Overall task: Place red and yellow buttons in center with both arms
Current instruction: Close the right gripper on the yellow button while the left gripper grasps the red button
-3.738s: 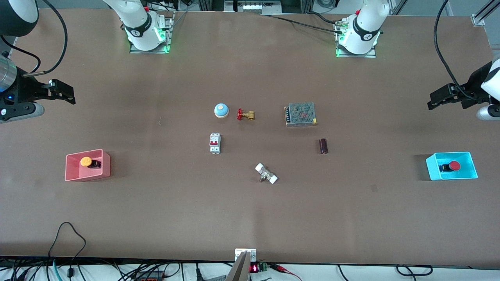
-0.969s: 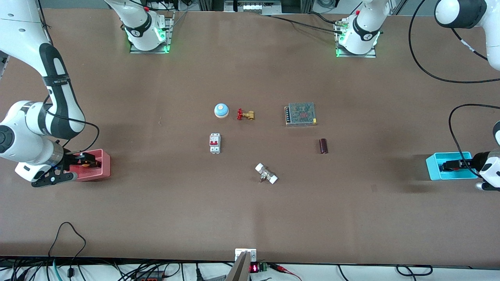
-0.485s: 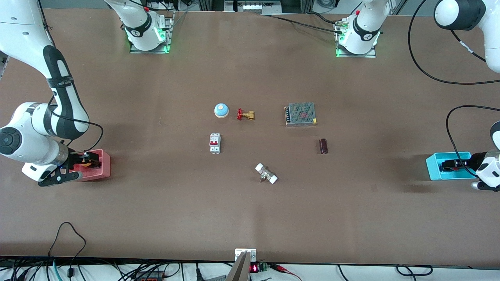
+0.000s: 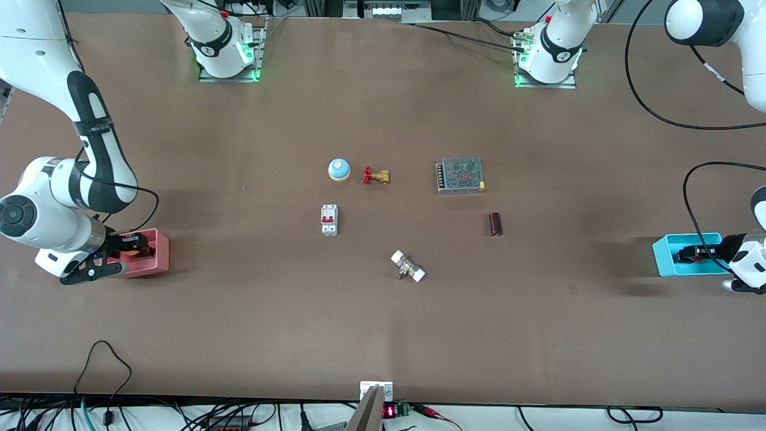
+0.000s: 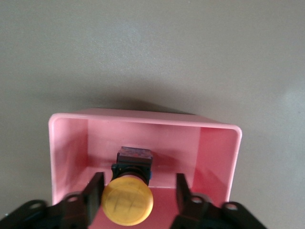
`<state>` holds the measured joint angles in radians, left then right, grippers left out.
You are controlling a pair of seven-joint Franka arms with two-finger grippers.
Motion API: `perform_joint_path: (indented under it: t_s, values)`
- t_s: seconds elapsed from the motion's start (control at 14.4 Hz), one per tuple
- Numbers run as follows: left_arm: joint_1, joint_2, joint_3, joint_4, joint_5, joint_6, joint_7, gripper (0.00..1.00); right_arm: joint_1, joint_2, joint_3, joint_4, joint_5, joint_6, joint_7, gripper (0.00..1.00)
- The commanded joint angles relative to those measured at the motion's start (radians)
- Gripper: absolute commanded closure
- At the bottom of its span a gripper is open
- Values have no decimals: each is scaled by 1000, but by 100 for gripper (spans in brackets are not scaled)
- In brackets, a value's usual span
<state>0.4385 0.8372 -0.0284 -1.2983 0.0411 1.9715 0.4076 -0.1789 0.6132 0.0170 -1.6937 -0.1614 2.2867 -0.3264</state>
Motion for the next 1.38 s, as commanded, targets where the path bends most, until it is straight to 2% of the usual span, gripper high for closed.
perform_joint_path:
  t_s: [0.0, 0.28, 0.48, 0.55, 0.62, 0.83, 0.97, 1.18, 1.32]
  values:
    - [6, 11, -4, 28, -12, -2, 25, 56, -24, -3, 23, -12, -21, 16, 0, 44]
    - [6, 8, -5, 31, -12, -2, 25, 70, -24, 0, 24, -12, -21, 13, 0, 53]
    - [8, -15, -10, 34, -9, -9, 24, 72, -24, 2, 24, -12, -21, 11, 0, 71]
    - [11, -41, -11, 33, -12, -17, 20, 72, -24, 2, 24, -12, -21, 11, 0, 75]
    - [12, -71, -16, 33, -10, -26, 20, 72, -24, 3, 24, -12, -21, 11, 0, 77]
    - [-1, -186, -28, 33, -15, -178, 11, 72, -24, 3, 24, -12, -21, 10, 1, 77]
    - [-1, -239, -85, 27, -44, -279, 4, 71, -27, -6, 41, -3, -21, 7, -2, 77]
    - [-9, -254, -152, -5, -41, -387, 2, 71, -34, -88, 69, 3, -21, -80, -10, 77]
    - [-14, -260, -189, -79, -44, -388, -16, 71, -31, -165, 102, 3, -18, -177, 3, 78]
